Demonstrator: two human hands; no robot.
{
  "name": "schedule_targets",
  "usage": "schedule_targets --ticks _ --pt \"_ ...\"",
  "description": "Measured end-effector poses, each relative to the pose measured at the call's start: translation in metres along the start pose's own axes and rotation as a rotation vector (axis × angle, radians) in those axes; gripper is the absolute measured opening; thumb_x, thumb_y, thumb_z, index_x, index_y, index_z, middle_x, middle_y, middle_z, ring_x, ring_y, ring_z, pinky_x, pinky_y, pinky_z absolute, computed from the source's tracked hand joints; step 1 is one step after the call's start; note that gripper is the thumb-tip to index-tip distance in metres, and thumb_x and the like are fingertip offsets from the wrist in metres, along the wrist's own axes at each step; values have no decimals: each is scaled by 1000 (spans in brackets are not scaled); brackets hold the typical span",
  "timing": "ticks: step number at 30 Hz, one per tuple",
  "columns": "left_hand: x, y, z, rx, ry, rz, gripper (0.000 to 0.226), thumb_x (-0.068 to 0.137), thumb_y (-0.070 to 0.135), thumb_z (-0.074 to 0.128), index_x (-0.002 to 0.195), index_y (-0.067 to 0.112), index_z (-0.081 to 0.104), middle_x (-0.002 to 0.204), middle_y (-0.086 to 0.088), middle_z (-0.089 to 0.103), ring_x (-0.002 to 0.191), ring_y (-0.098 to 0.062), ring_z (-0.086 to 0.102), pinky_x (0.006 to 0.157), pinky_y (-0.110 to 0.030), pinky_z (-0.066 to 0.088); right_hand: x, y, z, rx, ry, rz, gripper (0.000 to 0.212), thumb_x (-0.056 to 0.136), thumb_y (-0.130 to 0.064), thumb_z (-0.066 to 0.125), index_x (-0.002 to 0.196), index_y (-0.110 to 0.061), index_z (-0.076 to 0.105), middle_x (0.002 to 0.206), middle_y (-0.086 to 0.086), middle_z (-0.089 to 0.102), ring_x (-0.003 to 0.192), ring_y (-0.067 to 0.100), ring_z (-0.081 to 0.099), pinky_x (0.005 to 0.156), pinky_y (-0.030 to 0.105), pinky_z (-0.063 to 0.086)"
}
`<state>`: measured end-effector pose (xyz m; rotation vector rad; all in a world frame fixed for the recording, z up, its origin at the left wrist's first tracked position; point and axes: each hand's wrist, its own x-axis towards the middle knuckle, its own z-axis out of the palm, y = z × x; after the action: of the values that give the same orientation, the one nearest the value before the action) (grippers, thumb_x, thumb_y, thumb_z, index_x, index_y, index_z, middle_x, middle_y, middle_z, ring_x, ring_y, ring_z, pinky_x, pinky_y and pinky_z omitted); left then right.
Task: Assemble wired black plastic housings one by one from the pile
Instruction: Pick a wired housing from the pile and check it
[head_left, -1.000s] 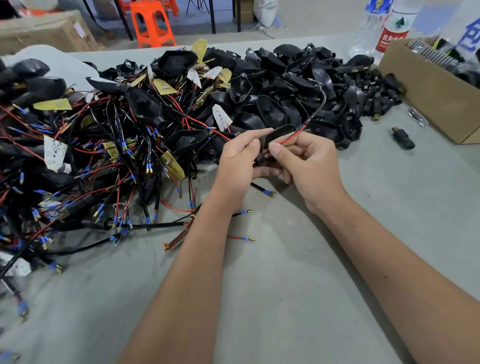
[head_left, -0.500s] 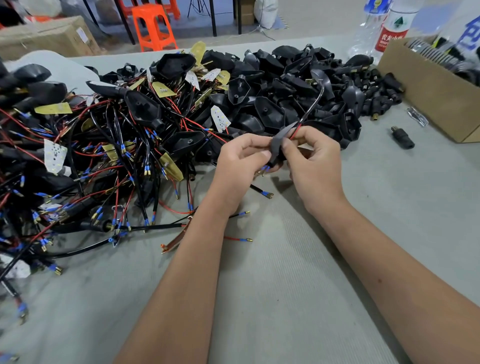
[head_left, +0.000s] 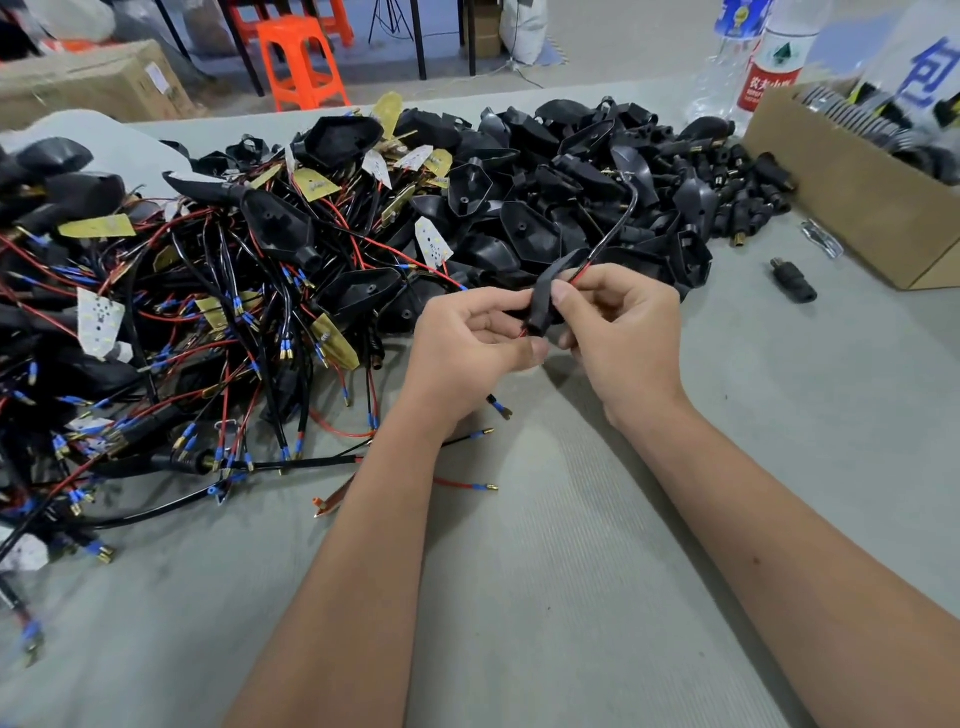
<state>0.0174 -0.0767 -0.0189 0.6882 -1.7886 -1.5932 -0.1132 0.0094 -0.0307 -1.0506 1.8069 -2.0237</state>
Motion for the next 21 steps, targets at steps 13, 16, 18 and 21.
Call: schedule_targets --ticks 13,16,18,21 --pt "-1 8 9 -365 -41 -70 13 96 -9 62 96 2 70 83 -14 78 70 -24 77 65 -24 60 4 -8 -8 391 -132 305 43 90 -22 78 120 -7 51 105 9 70 65 18 58 45 24 41" --pt "-2 10 9 -324 -92 -76 9 95 -8 63 95 -1 68 81 -15 77 67 -24 76 61 -24 59 5 -10 -11 346 -284 248 35 86 -27 76 111 -9 60 106 20 75 63 23 58 41 22 39" --pt "-4 13 4 -283 -214 -116 7 93 -6 65 94 0 66 84 -18 77 67 -27 76 58 -24 59 6 -8 -11 390 -229 277 27 89 -26 75 106 -10 62 91 18 74 60 20 60 46 25 47" --pt "-9 20 -12 -203 -617 -203 9 87 1 73 93 7 68 88 -19 78 72 -29 77 59 -27 60 15 -5 -14 549 -71 379 11 101 -16 63 99 -7 59 85 9 73 54 10 50 43 19 38"
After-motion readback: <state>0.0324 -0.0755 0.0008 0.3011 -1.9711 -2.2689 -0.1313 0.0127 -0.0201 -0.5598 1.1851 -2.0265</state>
